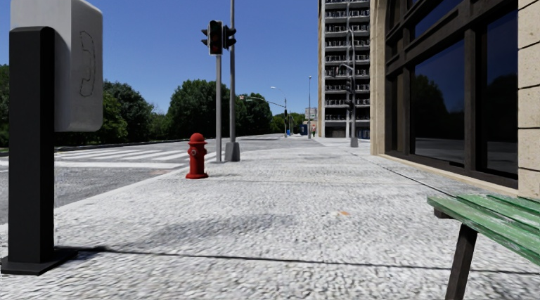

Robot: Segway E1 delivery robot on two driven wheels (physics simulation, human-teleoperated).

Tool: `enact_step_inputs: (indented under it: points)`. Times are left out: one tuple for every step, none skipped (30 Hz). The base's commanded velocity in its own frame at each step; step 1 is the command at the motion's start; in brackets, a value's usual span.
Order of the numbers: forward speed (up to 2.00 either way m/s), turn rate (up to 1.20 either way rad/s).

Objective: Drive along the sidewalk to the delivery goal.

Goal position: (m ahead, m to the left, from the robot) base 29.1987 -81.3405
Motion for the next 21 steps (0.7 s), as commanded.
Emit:
enact_step_inputs:
  points:
    - [2.0,0.0]
    - [2.0,0.0]
    - [2.0,0.0]
    - [2.0,0.0]
    - [2.0,0.0]
    - [2.0,0.0]
    - [2.0,0.0]
    - [2.0,0.0]
    - [2.0,0.0]
    - [2.0,0.0]
    - [2.0,-0.07]
    - [2.0,-0.08]
    - [2.0,-0.09]
    - [2.0,-0.1]
    - [2.0,-0.12]
    - [2.0,-0.12]
    - [2.0,-0.14]
    - [2.0,-0.17]
    - [2.0,-0.17]
    - [2.0,-0.18]
    - [2.0,-0.19]
